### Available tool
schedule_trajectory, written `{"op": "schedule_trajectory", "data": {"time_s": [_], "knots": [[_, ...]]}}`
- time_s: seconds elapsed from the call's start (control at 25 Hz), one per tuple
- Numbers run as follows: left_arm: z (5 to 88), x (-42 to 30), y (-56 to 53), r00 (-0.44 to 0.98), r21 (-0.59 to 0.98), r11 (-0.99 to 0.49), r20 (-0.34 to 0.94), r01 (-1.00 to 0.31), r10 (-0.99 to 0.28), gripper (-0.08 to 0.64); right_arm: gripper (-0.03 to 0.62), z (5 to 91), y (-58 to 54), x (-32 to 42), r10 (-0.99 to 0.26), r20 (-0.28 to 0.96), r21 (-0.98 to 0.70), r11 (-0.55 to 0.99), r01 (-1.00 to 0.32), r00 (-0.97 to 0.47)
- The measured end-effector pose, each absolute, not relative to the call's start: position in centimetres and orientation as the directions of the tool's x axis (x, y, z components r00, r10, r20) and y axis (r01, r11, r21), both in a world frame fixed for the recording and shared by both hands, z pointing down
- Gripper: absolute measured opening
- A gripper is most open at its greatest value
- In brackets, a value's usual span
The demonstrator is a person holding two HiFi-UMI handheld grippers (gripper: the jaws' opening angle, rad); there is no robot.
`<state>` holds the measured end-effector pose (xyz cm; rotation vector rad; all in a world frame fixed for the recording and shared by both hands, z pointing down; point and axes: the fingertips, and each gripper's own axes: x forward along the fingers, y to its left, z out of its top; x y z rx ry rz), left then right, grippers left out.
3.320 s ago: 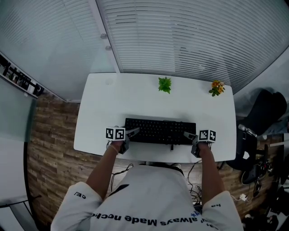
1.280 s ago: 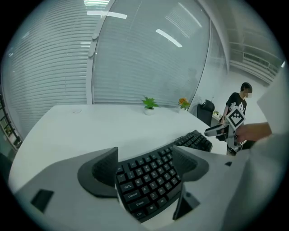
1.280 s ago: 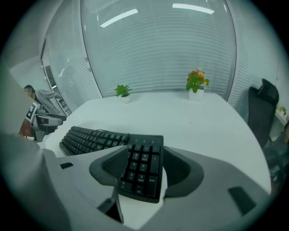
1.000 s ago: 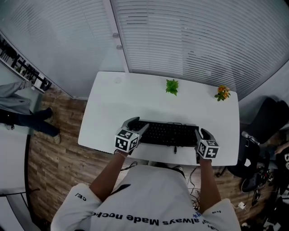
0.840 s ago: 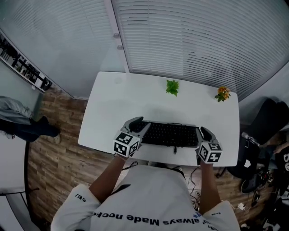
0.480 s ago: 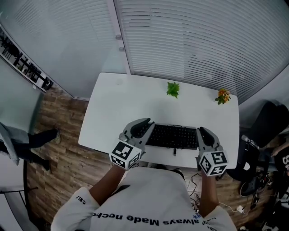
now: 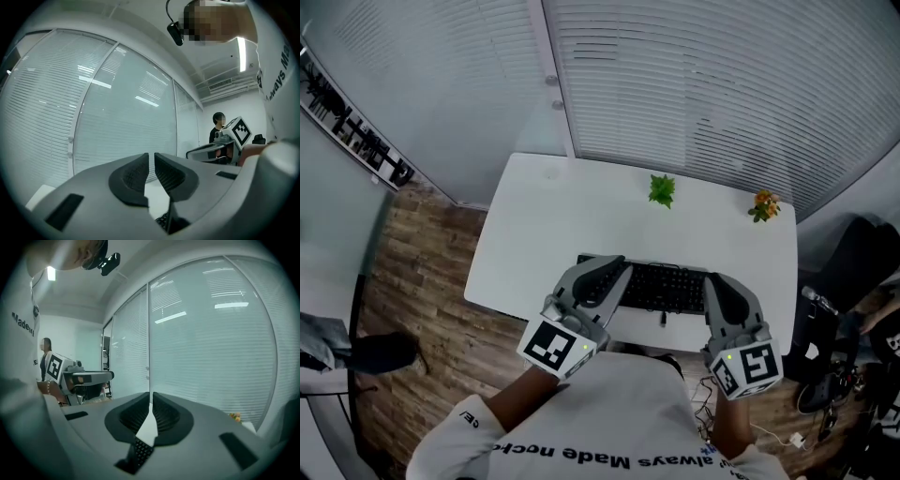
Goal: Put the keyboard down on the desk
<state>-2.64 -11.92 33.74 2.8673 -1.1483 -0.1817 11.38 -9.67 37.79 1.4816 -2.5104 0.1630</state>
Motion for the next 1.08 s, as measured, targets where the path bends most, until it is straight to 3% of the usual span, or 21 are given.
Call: {"op": "schedule_trajectory", "data": {"time_s": [1.08], "knots": [[33.5,-2.7,-12.7,0.710,0.089,-0.717,-0.096,-0.692,-0.697,0.055,0.012,36.2,-10.1,11.2,-0.864,0.231,0.051,0.469,-0.881,-0.447]]}}
